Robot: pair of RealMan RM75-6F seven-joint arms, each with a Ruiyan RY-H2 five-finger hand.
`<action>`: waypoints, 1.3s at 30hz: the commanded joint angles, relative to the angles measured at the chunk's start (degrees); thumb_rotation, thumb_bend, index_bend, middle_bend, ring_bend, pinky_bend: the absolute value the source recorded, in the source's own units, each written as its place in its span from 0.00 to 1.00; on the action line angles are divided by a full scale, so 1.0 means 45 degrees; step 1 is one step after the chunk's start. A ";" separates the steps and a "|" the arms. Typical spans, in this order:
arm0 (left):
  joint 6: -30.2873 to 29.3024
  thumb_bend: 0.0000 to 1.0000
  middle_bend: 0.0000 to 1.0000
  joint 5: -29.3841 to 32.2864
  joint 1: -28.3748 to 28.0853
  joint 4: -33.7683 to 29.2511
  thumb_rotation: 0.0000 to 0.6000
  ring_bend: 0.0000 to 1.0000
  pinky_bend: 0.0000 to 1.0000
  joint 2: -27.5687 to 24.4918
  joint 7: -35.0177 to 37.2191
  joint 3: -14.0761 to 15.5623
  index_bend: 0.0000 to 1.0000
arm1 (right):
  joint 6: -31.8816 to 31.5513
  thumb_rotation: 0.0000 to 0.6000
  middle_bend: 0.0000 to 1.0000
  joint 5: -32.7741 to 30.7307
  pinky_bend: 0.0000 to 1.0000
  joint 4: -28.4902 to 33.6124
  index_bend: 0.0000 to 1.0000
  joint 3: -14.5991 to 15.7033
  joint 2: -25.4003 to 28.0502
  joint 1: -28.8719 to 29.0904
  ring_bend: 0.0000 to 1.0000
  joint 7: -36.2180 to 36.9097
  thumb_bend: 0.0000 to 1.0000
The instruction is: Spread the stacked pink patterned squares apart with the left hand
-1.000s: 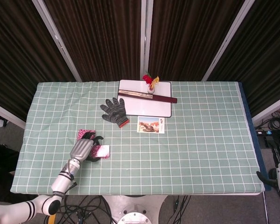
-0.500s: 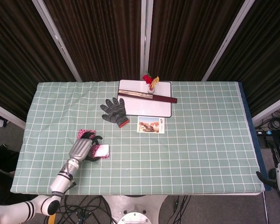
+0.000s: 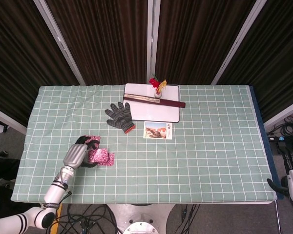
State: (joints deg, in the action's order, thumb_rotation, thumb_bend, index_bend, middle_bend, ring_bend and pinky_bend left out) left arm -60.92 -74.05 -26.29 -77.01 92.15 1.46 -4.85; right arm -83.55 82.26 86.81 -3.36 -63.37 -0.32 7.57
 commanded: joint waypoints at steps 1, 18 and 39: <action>-0.0326 0.20 0.48 -0.0106 0.0339 -0.0155 1.00 0.12 0.08 -0.0369 0.0186 0.0194 0.26 | 0.0039 1.00 0.00 -0.0012 0.00 0.0023 0.00 0.0004 -0.0017 0.0021 0.00 -0.0042 0.13; -0.0966 0.15 0.38 -0.1001 0.1482 0.0927 1.00 0.11 0.08 -0.0978 0.2163 0.1026 0.23 | 0.0092 1.00 0.00 -0.0021 0.00 0.0289 0.00 0.0030 -0.0063 0.0081 0.00 -0.0455 0.13; -0.3277 0.06 0.12 -0.1731 0.2276 -0.1311 1.00 0.02 0.07 -0.3013 0.0375 0.0667 0.14 | -0.0409 1.00 0.00 0.0406 0.00 0.0440 0.00 0.0038 0.0030 -0.0024 0.00 -0.0089 0.13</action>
State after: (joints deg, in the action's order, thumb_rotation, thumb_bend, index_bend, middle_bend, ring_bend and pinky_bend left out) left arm -72.93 -81.72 -17.34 -80.93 80.72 6.45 -1.25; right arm -85.01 83.68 88.66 -3.25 -63.15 -0.38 7.07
